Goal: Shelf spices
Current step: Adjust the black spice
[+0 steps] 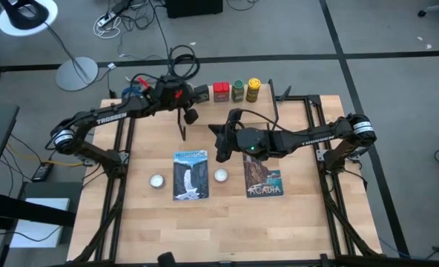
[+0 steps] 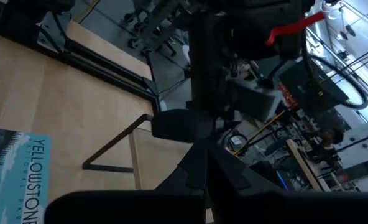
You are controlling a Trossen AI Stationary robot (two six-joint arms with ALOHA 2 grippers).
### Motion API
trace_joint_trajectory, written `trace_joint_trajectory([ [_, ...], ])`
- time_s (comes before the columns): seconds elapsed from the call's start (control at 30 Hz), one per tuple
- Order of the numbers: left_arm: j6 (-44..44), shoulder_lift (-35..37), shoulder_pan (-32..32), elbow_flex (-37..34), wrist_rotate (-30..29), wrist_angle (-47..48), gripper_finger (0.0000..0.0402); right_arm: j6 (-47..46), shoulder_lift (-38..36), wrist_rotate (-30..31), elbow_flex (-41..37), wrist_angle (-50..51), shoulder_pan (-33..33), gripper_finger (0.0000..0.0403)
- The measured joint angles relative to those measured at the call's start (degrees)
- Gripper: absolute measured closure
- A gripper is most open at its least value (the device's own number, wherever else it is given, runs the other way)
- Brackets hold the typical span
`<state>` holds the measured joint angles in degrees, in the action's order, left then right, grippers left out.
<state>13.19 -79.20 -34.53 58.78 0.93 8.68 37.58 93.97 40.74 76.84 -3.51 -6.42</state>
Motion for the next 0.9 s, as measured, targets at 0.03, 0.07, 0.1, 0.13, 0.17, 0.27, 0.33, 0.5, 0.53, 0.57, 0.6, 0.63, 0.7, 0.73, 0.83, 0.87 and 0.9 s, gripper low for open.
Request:
trace_joint_trajectory([
  [0.03,0.0,-0.3,-0.1,0.0,0.0,0.3,0.0401,0.0,0.0,0.0,0.0,-0.2,0.0,0.0403],
  [0.07,0.0,-0.6,-0.1,0.0,0.0,0.3,0.0401,0.0,0.0,0.0,0.0,-0.2,0.0,0.0403],
  [0.1,0.0,-0.8,-0.1,0.0,-0.2,0.3,0.0401,0.0,0.0,0.0,0.0,-0.3,0.0,0.0403],
  [0.13,0.1,-1.0,-0.2,0.0,-0.3,0.5,0.0401,0.0,0.0,0.0,0.0,-0.2,0.0,0.0403],
  [0.17,0.2,-1.1,-0.2,0.0,-0.3,0.4,0.0401,0.0,0.0,0.2,0.0,-0.2,0.0,0.0403],
  [0.27,0.2,-1.7,-0.6,0.0,-1.3,0.0,0.0401,0.0,0.0,0.3,0.0,-0.3,0.0,0.0403],
  [0.33,0.3,-2.1,-1.0,0.0,-1.6,0.5,0.0401,0.0,0.0,0.3,0.0,-0.3,0.0,0.0403],
  [0.5,1.0,-4.0,-1.5,0.0,-3.0,0.5,0.0401,0.0,0.0,0.4,0.0,-0.3,0.0,0.0403],
  [0.53,1.1,-4.5,-1.5,0.0,-3.2,0.5,0.0401,0.0,0.0,0.4,0.0,-0.3,0.0,0.0403],
  [0.57,1.3,-4.9,-1.5,0.0,-3.5,0.4,0.0401,0.0,0.0,0.4,0.0,-0.3,0.0,0.0403],
  [0.6,1.4,-5.3,-1.5,0.0,-3.8,0.3,0.0401,0.0,0.0,0.4,0.0,-0.3,0.0,0.0403],
  [0.63,1.4,-5.7,-1.5,0.0,-3.8,0.1,0.0401,0.0,0.0,0.4,0.0,-0.3,0.0,0.0403],
  [0.7,1.4,-6.3,-1.5,0.0,-3.9,-0.3,0.0401,0.0,0.0,0.4,0.0,-0.3,0.0,0.0403],
  [0.73,1.4,-6.5,-1.5,0.0,-3.9,-0.3,0.0401,0.0,0.0,0.4,0.0,-0.3,0.0,0.0403],
  [0.83,1.4,-6.7,-1.5,-0.1,-4.0,-0.2,0.0401,0.0,0.0,0.4,0.0,-0.3,0.0,0.0403],
  [0.87,1.4,-6.7,-1.5,-0.1,-4.0,-0.2,0.0401,0.0,0.0,0.4,0.0,-0.3,0.0,0.0403],
  [0.9,1.4,-6.7,-1.5,-0.1,-4.0,-0.2,0.0401,0.0,0.0,0.4,0.0,-0.3,0.0,0.0403],
])
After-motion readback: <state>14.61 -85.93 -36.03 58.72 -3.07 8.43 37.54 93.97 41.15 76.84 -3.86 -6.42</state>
